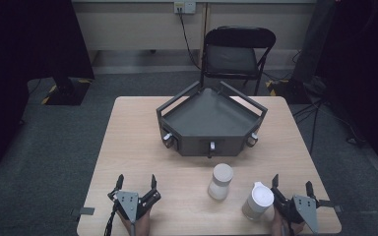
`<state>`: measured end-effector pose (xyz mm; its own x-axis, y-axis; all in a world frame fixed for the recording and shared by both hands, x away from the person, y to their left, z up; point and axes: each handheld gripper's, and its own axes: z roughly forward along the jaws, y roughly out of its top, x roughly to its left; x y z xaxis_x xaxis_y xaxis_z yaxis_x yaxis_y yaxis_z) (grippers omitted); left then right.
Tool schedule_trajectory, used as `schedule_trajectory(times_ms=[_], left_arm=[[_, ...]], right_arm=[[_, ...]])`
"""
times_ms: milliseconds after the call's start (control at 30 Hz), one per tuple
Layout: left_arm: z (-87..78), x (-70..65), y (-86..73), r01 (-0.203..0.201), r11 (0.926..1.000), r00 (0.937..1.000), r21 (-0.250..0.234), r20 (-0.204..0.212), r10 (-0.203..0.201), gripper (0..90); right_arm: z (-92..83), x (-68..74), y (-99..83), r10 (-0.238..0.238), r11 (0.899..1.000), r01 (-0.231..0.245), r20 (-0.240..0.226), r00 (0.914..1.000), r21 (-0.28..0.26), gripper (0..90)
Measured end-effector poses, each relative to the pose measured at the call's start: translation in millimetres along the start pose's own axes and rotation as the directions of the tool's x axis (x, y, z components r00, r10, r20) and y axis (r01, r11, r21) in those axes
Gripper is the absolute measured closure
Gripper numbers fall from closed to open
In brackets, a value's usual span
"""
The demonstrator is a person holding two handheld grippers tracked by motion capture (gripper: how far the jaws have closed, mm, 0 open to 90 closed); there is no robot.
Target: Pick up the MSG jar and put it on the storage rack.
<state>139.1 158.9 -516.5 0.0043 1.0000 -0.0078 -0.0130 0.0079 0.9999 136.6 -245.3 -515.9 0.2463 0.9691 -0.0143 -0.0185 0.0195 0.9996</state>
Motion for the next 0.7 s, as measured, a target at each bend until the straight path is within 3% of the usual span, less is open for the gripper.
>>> schedule_trajectory(times_ms=[700], left_arm=[[0.0, -1.6, -0.2, -0.005, 1.0000, 1.0000, -0.001, -0.007, 0.005, 0.2]], right_arm=[[0.1, 1.4, 0.3, 0.002, 1.000, -0.002, 0.010, 1.0000, 0.002, 0.4]])
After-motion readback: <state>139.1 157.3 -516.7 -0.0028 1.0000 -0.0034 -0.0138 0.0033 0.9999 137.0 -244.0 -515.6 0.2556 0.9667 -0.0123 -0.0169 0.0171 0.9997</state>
